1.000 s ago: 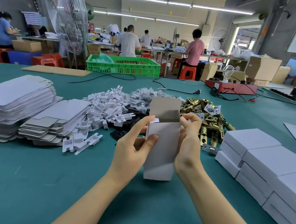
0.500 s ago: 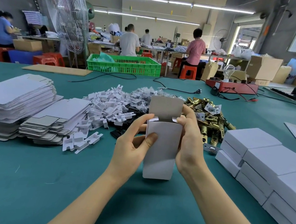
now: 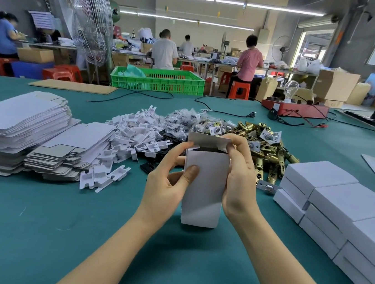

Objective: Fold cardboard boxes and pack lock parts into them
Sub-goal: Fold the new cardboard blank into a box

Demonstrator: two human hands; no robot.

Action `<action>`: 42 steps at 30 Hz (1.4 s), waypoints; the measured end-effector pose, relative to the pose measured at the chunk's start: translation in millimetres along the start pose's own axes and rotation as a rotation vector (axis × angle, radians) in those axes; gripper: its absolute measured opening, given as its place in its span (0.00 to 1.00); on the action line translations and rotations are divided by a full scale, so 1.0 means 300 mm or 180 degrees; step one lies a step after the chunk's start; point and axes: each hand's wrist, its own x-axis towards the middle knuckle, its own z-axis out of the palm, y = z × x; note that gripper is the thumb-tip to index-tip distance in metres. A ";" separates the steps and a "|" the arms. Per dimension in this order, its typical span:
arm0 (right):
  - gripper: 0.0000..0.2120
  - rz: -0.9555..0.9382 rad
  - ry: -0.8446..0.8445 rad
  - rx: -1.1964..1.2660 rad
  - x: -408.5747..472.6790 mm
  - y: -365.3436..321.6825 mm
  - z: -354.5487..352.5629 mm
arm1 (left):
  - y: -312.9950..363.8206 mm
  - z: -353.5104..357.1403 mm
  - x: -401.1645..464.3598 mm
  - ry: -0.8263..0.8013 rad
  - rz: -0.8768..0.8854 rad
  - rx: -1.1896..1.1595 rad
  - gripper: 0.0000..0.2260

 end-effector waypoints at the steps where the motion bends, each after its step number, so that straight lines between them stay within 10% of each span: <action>1: 0.10 0.0013 -0.0060 0.0045 -0.004 -0.001 0.003 | -0.001 0.000 0.001 0.0021 -0.0021 -0.0004 0.17; 24: 0.06 -0.0143 0.0048 -0.0537 -0.006 0.013 0.017 | 0.013 0.023 -0.003 0.0082 0.0096 -0.0151 0.13; 32: 0.07 -0.0262 -0.0195 -0.0578 -0.051 0.003 0.085 | 0.092 0.044 0.012 0.1105 0.0315 -0.0200 0.04; 42: 0.05 -0.0366 -0.0122 -0.0588 -0.064 0.009 0.079 | 0.098 0.030 0.003 0.0747 0.0414 -0.0187 0.08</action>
